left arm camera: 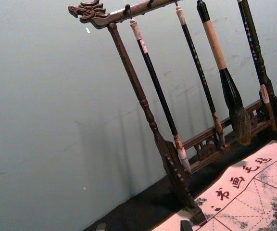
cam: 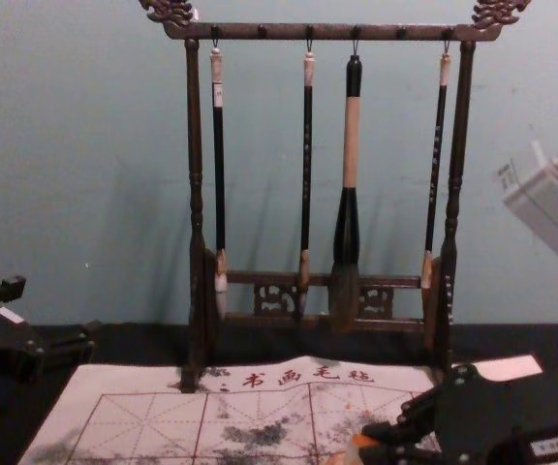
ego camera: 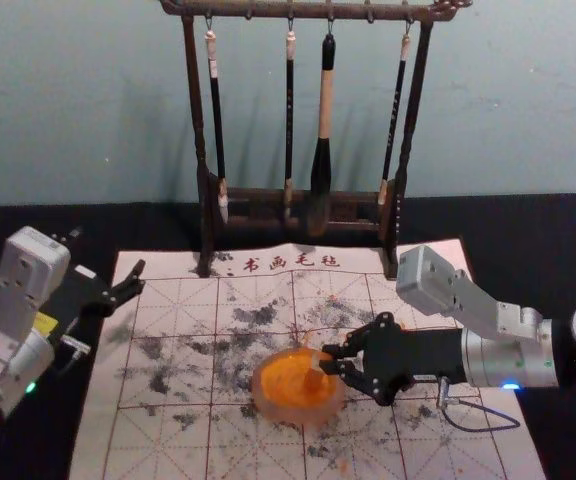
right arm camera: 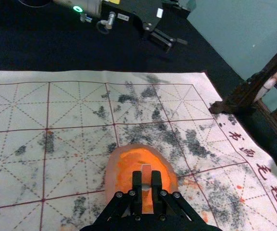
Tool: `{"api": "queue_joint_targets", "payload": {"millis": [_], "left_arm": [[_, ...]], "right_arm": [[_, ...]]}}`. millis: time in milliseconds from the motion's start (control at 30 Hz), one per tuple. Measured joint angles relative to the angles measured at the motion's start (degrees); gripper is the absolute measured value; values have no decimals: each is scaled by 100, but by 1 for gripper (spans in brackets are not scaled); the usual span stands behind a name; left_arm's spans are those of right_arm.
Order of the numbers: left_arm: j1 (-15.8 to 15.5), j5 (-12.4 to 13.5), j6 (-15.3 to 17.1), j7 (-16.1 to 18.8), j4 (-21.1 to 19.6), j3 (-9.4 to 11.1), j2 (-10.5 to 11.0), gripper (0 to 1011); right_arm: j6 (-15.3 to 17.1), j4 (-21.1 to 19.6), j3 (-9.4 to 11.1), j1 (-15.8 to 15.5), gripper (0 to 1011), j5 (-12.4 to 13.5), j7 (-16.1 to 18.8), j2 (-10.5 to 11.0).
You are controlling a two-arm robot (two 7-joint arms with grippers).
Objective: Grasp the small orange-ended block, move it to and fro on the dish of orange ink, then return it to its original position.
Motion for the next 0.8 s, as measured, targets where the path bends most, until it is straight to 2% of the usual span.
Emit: {"api": "queue_joint_targets", "payload": {"millis": [400,800], "left_arm": [[0,0,0,0,0,0,0,1001],[0,0,0,0,0,0,0,1001]], "right_arm": [[18,-72,-98,-24,81,-1,74,-35],[7,207,-133,154,81,-36,49,-236]]}}
